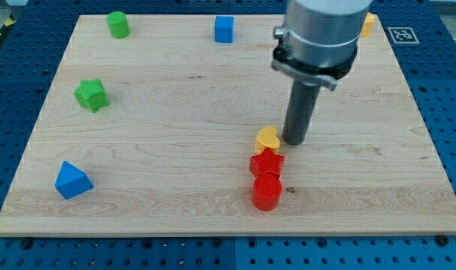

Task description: Move the arm near the yellow hexagon

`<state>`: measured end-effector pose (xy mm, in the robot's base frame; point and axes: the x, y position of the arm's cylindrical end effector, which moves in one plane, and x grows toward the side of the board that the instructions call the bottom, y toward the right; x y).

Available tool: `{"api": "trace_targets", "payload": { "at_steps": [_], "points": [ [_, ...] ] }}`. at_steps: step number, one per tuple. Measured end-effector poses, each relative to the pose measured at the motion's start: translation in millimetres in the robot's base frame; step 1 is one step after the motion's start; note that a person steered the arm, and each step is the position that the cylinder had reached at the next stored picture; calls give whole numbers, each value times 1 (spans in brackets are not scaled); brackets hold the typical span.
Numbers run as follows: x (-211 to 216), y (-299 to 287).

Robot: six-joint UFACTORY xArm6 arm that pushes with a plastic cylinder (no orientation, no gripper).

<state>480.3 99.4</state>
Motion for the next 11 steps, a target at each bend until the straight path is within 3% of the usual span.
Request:
{"api": "trace_targets", "payload": {
  "at_steps": [5,8,11],
  "points": [
    [-121,165],
    [-232,204],
    [-287,201]
  ]
}}
